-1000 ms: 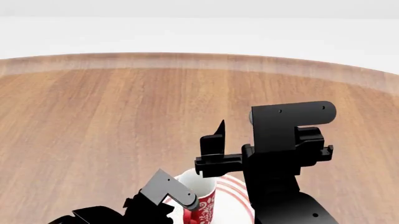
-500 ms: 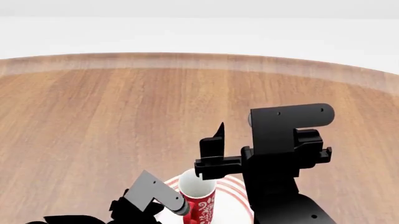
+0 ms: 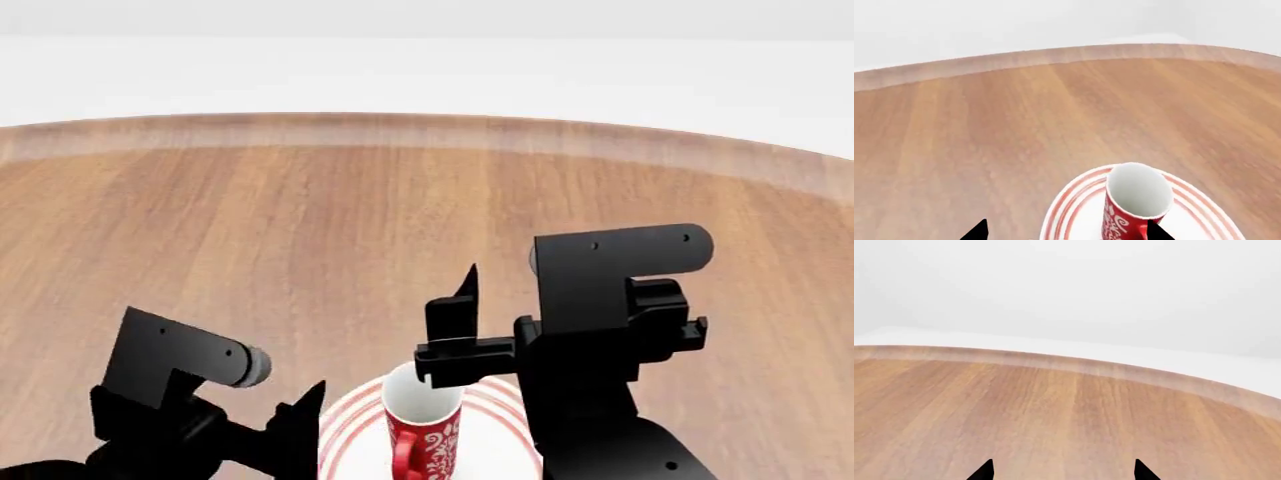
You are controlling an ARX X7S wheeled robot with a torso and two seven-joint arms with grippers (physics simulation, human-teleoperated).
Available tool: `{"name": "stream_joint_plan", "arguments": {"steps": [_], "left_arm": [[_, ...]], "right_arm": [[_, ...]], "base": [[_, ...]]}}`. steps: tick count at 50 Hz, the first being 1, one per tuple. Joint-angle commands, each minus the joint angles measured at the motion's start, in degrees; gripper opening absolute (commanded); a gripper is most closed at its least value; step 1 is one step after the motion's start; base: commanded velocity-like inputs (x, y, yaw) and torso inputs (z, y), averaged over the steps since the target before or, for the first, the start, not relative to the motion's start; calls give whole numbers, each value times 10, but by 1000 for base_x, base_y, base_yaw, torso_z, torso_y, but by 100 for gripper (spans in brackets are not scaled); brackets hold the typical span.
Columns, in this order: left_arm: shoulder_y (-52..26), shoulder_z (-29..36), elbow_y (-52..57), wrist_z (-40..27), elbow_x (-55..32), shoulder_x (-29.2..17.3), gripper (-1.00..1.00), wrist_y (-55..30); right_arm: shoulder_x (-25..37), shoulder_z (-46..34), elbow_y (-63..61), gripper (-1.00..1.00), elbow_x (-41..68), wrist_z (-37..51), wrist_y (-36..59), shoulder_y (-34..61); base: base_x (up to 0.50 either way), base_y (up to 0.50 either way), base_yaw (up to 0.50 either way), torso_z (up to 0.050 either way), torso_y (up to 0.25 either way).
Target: Pick up the red mug and put it on the plate
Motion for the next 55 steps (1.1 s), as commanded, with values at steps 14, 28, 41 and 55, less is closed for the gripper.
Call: {"name": "stream_joint_plan", "arguments": {"steps": [14,28,41,55], "left_arm": [[14,-43,37,-97,93,-25,100,103],[10,-56,60,-109,102,-37,100,116],[8,-57,68,-110,109,-38,100,116],[10,-57,71,-108,113,-38,100,115]], "right_arm": [[3,-6,0,100,3,0,-8,1],[5,-6,-12,100,9,7,0,5],[7,-8,-14,100,12,10,-1,4],[11,-15,-20,100,10,13,-4,4]], "base": [[0,0,0,0,0],[0,0,0,0,0],[0,0,0,0,0],[0,0,0,0,0]]}}
